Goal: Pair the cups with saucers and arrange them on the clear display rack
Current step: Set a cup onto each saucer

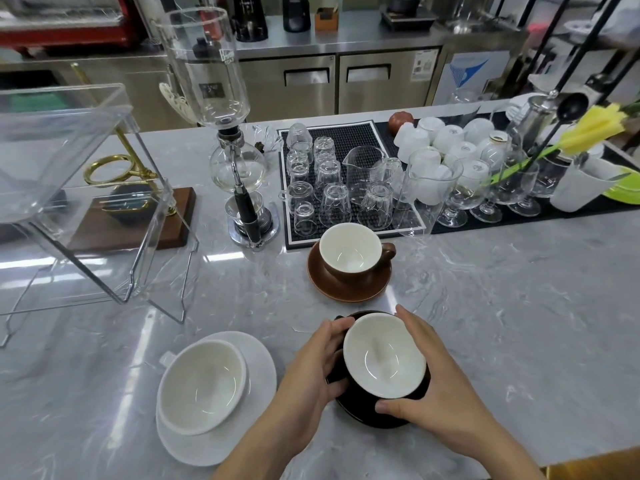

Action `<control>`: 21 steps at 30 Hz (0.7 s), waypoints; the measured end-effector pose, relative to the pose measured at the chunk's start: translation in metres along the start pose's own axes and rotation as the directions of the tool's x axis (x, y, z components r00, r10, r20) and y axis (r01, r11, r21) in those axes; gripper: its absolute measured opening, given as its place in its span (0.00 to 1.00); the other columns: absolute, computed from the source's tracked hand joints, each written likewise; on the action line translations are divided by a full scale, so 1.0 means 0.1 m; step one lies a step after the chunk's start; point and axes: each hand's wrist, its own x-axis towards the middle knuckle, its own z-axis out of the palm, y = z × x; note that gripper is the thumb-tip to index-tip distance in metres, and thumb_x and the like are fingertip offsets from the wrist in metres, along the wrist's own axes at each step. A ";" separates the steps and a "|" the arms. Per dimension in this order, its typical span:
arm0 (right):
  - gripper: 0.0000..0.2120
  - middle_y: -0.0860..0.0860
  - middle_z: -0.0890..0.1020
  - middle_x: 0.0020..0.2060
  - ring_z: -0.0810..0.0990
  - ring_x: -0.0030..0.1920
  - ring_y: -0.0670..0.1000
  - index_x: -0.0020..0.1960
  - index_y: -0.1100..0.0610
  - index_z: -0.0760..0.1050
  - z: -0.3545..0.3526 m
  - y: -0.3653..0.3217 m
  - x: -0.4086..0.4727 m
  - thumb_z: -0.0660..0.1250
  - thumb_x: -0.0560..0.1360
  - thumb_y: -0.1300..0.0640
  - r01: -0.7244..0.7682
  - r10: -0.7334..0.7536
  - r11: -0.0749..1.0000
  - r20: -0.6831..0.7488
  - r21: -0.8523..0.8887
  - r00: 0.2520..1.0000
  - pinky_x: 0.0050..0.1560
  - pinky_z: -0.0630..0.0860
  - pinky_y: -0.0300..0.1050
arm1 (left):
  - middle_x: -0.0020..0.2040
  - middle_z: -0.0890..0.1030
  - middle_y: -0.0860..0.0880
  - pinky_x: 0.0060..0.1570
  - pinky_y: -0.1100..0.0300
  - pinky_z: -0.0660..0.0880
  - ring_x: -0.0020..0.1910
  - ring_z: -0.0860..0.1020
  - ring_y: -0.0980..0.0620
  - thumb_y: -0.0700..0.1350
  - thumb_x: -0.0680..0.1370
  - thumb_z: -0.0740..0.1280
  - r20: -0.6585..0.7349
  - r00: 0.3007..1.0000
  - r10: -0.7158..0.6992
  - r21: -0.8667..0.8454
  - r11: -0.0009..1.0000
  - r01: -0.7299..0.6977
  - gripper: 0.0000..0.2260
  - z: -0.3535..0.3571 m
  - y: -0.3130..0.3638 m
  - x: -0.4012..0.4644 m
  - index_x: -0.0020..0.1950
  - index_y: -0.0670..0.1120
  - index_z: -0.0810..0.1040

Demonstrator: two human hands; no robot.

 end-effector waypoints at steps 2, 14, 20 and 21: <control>0.59 0.28 0.60 0.73 0.58 0.74 0.31 0.75 0.30 0.54 -0.01 0.00 0.00 0.83 0.53 0.46 -0.002 0.002 1.000 0.004 -0.004 1.000 0.71 0.63 0.39 | 0.61 0.85 0.56 0.67 0.46 0.75 0.66 0.78 0.56 0.57 0.85 0.53 -0.002 1.000 -0.004 -0.013 1.000 0.004 0.19 -0.01 0.00 0.00 0.65 0.53 0.81; 0.58 0.24 0.56 0.72 0.54 0.73 0.27 0.77 0.34 0.51 0.02 0.02 0.00 0.81 0.56 0.46 0.006 -0.006 0.999 0.019 -0.035 1.000 0.63 0.62 0.25 | 0.60 0.85 0.58 0.57 0.51 0.82 0.60 0.82 0.58 0.55 0.84 0.56 -0.017 1.000 -0.005 -0.021 1.000 0.005 0.16 0.00 -0.07 0.00 0.60 0.59 0.83; 0.59 0.25 0.56 0.72 0.54 0.73 0.26 0.78 0.34 0.51 0.03 0.03 0.00 0.82 0.56 0.46 -0.011 0.012 0.999 0.020 -0.044 1.000 0.64 0.62 0.28 | 0.60 0.85 0.58 0.58 0.51 0.80 0.60 0.82 0.58 0.55 0.84 0.56 -0.026 1.000 0.004 -0.027 1.000 -0.004 0.17 -0.01 -0.06 0.00 0.61 0.57 0.83; 0.59 0.25 0.56 0.72 0.54 0.72 0.26 0.77 0.33 0.51 0.03 0.03 0.00 0.82 0.55 0.46 -0.013 0.014 0.999 0.018 -0.044 1.000 0.64 0.63 0.28 | 0.59 0.86 0.58 0.57 0.52 0.80 0.60 0.83 0.59 0.55 0.84 0.56 -0.026 1.000 0.008 -0.025 1.000 -0.009 0.17 0.00 -0.06 0.00 0.61 0.57 0.83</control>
